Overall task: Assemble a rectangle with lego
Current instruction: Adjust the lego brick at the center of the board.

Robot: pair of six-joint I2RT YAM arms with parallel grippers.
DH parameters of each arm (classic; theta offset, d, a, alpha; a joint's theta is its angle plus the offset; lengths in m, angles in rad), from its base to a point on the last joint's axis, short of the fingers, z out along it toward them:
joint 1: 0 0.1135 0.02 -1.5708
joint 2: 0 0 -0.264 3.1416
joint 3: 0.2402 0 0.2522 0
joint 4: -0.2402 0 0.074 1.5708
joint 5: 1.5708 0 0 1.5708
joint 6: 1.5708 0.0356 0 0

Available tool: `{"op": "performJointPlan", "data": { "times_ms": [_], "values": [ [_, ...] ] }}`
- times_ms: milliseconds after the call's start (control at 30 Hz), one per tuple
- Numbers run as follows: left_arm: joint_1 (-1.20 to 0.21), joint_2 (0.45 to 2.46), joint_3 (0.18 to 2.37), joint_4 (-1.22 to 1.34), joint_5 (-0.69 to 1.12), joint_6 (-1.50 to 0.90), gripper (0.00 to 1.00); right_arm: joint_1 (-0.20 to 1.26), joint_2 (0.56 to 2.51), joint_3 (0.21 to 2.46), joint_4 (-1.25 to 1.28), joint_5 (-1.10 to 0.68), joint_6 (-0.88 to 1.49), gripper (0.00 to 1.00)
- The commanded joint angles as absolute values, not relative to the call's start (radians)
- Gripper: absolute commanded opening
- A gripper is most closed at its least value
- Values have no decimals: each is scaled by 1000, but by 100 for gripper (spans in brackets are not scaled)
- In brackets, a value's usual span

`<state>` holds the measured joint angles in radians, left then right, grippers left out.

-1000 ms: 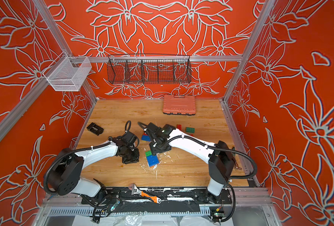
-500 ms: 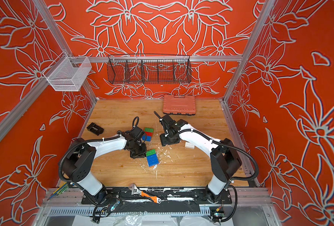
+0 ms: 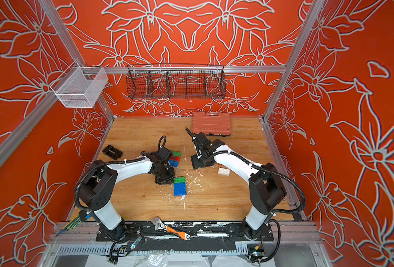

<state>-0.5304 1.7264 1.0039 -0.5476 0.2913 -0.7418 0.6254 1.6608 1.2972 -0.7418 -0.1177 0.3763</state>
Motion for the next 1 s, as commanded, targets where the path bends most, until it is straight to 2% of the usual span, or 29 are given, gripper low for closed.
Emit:
{"op": "performJointPlan", "data": {
  "times_ms": [0, 567, 633, 767, 967],
  "values": [
    [-534, 1761, 1018, -574, 274, -729, 17, 620, 1675, 1282, -729, -127, 362, 64],
    [-529, 1746, 1024, -605, 252, -717, 21, 600, 1685, 1275, -702, -78, 339, 64],
    [-522, 1695, 1018, -647, 223, -708, 25, 583, 1689, 1287, -700, -63, 339, 64],
    [-490, 1566, 1021, -783, 136, -667, 40, 509, 1742, 1357, -702, -40, 341, 64],
    [-374, 1455, 1064, -889, 121, -577, 42, 407, 1950, 1599, -791, -40, 326, 67]
  ]
}}
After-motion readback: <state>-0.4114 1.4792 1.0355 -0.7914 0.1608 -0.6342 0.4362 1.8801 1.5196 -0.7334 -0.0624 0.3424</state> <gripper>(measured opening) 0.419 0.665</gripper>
